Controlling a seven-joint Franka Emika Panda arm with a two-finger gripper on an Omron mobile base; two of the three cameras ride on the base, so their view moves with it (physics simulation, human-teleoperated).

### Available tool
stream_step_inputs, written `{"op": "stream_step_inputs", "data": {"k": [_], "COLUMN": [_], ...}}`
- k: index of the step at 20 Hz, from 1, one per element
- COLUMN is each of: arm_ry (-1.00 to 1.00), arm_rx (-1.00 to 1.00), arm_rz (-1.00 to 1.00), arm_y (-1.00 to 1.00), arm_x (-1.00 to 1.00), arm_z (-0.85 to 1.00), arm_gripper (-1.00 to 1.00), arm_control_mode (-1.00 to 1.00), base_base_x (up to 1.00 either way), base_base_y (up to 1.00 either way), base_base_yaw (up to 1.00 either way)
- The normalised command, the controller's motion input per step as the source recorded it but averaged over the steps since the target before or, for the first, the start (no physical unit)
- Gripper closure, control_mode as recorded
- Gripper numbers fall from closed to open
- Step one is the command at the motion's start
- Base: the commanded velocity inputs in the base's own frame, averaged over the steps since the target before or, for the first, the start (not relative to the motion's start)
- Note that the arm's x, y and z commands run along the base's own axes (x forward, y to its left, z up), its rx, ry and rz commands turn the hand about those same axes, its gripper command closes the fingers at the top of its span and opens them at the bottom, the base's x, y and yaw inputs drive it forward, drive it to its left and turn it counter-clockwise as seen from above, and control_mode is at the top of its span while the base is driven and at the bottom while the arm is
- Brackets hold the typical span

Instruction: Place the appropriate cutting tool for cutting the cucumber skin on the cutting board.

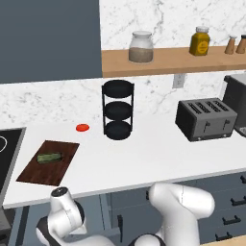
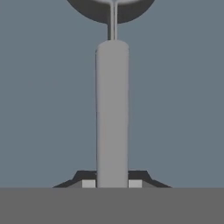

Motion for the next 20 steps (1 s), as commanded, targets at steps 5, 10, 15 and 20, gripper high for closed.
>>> {"op": "stream_step_inputs", "data": {"k": [5,10,15,20], "arm_ry": [0.0,0.0,0.0,0.0], "arm_rx": [0.0,0.0,0.0,0.0], "arm_rz": [0.0,-0.01,-0.03,-0.01], "arm_y": [-0.03,-0.09,-0.08,-0.1], "arm_x": [-0.48,-0.31,-0.14,-0.41], "arm_z": [0.12,0.41,0.78,0.77], "arm_gripper": [1.0,1.0,1.0,1.0], "arm_control_mode": [-1.0,-1.0,-1.0,-1.0], "base_base_x": [0.0,0.0,0.0,0.0], "base_base_y": [0.0,0.0,0.0,0.0], "base_base_yaw": [0.0,0.0,0.0,0.0]}}
